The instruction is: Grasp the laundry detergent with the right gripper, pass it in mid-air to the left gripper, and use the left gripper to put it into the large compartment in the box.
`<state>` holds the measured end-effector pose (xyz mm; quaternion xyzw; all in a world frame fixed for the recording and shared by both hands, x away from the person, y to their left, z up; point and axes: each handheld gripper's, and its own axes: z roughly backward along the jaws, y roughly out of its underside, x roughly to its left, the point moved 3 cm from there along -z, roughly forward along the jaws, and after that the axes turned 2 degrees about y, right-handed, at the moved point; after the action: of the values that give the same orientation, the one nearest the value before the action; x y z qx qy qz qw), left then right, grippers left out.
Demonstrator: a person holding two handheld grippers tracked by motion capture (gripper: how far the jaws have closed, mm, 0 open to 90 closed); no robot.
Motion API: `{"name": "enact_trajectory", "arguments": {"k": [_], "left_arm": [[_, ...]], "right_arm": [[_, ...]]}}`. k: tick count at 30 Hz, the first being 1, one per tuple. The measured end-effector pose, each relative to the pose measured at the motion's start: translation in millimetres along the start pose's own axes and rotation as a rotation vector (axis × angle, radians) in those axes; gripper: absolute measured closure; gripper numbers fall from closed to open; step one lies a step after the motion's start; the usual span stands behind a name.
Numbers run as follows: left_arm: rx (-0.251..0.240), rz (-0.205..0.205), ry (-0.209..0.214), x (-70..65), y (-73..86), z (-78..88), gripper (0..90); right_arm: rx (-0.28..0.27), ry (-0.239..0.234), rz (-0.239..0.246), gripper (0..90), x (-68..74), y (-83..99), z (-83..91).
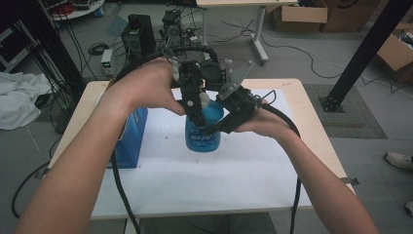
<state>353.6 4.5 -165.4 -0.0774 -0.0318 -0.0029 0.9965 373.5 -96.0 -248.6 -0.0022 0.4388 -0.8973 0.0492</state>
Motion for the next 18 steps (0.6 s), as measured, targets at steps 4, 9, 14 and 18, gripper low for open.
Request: {"name": "enact_trajectory", "arguments": {"k": [4, 9, 14, 18], "left_arm": [[-0.004, 0.002, -0.002, 0.1, 0.0, -0.4, 29.1], [-0.001, 0.008, 0.004, -0.1, -0.3, -1.0, 30.6], [0.001, 0.007, -0.002, -0.1, -0.5, -1.6, 32.3], [0.007, 0.003, -0.004, 0.0, -0.1, -1.5, 34.0]], "right_arm": [[0.005, 0.001, -0.003, 45.9, -0.2, 0.0, 0.5], [0.002, -0.004, 0.004, 46.0, -0.7, -0.2, 0.0], [-0.002, -0.008, -0.004, 46.0, -0.7, -0.7, 0.5], [-0.003, -0.008, -0.006, 46.0, -1.3, -0.8, 1.8]]}}
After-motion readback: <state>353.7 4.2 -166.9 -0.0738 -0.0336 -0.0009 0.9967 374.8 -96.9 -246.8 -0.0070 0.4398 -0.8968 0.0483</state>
